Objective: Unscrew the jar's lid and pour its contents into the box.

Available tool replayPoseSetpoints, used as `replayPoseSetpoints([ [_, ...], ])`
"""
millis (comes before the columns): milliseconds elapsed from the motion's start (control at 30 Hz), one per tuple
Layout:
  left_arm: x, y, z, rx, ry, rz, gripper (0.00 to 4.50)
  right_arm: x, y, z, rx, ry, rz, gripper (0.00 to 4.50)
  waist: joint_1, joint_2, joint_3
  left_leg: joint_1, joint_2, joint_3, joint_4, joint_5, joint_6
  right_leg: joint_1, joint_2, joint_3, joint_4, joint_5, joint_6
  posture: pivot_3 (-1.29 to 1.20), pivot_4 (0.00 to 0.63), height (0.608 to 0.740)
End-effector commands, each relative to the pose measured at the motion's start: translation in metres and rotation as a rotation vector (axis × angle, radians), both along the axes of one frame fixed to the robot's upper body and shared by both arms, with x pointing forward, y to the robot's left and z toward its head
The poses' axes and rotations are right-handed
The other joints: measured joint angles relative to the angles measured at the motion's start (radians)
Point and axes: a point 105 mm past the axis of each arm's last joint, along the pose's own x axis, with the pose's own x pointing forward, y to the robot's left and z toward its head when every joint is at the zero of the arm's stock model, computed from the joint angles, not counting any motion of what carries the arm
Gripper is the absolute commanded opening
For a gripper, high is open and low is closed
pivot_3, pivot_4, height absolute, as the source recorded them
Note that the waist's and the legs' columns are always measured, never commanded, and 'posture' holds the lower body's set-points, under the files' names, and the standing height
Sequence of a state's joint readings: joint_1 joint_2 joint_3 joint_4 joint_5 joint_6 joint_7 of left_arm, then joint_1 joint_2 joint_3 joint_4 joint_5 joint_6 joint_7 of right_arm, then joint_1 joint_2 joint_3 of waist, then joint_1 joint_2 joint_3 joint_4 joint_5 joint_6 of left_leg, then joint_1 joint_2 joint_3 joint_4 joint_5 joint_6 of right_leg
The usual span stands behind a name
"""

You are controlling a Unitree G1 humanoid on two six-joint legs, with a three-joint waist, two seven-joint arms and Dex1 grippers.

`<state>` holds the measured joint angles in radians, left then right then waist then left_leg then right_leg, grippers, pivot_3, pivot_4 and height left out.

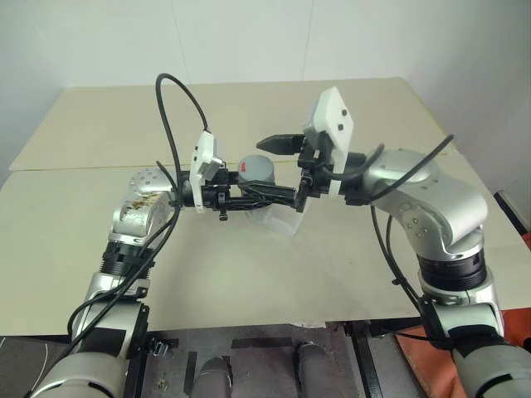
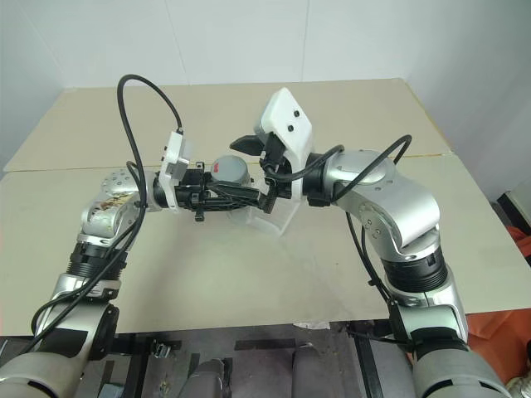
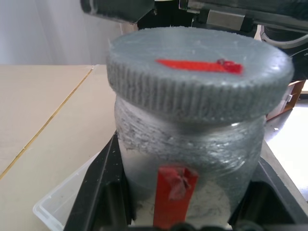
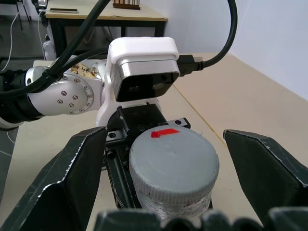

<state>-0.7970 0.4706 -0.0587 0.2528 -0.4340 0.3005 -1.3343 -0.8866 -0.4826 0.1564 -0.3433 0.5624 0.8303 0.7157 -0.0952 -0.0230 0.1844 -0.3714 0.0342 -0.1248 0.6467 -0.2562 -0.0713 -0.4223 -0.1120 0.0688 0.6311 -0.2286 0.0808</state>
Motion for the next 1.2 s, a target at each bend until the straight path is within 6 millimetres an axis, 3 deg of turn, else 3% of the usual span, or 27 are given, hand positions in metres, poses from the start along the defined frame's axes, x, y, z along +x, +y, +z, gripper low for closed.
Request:
replayPoseSetpoints([
  [33,-0.004,0.002,0.015,-0.014,-0.065,-0.010,1.93,-0.003,0.004,0.011,0.006,-0.047,0.010,4.48,0.000,0.000,0.000,0.000,0.000,0.000,0.000,0.000,0.000,0.000,0.000,0.000,0.000,0.000,0.000,0.00,0.150,0.740],
  [300,-0.005,0.002,0.015,-0.013,-0.066,-0.008,1.93,-0.004,0.005,0.010,0.008,-0.045,0.019,4.48,0.000,0.000,0.000,0.000,0.000,0.000,0.000,0.000,0.000,0.000,0.000,0.000,0.000,0.000,0.000,0.00,0.150,0.740],
  [500,-0.006,0.003,0.014,-0.009,-0.064,-0.010,1.93,-0.003,0.005,0.011,0.010,-0.045,0.016,2.75,0.000,0.000,0.000,0.000,0.000,0.000,0.000,0.000,0.000,0.000,0.000,0.000,0.000,0.000,0.000,0.00,0.150,0.740],
  [733,-0.010,0.003,0.009,0.003,-0.054,-0.023,1.93,-0.004,0.001,0.021,0.071,0.017,0.019,2.75,-0.001,0.000,0.000,0.000,0.000,0.000,0.000,0.000,0.000,0.000,0.000,0.000,0.000,0.000,0.000,0.00,0.150,0.740],
  [900,-0.014,0.008,0.002,0.022,-0.041,-0.021,1.93,-0.008,-0.015,0.044,0.185,0.105,0.034,2.75,0.000,0.000,0.000,0.000,0.000,0.000,0.000,0.000,0.000,0.000,0.000,0.000,0.001,0.000,0.000,0.00,0.150,0.740],
  [1000,-0.013,0.012,0.002,0.020,-0.040,-0.003,1.93,-0.004,-0.029,0.047,0.213,0.069,-0.041,2.75,0.001,0.000,0.000,0.000,0.000,0.000,-0.001,0.000,0.000,0.000,0.000,0.000,0.001,0.000,0.000,0.00,0.150,0.740],
  [1133,-0.007,0.019,0.008,-0.005,-0.052,0.060,1.93,0.013,-0.060,0.036,0.227,-0.038,-0.260,2.75,0.007,0.000,0.000,0.000,0.000,0.000,0.000,0.000,0.000,0.000,0.000,0.000,0.000,0.000,0.000,0.00,0.150,0.740],
  [1200,-0.004,0.025,0.012,-0.023,-0.054,0.097,1.93,0.022,-0.081,0.020,0.212,-0.052,-0.390,2.75,0.011,0.000,0.000,0.000,0.000,0.000,0.000,0.000,0.000,0.000,0.000,0.000,0.000,0.000,0.000,0.00,0.150,0.740],
])
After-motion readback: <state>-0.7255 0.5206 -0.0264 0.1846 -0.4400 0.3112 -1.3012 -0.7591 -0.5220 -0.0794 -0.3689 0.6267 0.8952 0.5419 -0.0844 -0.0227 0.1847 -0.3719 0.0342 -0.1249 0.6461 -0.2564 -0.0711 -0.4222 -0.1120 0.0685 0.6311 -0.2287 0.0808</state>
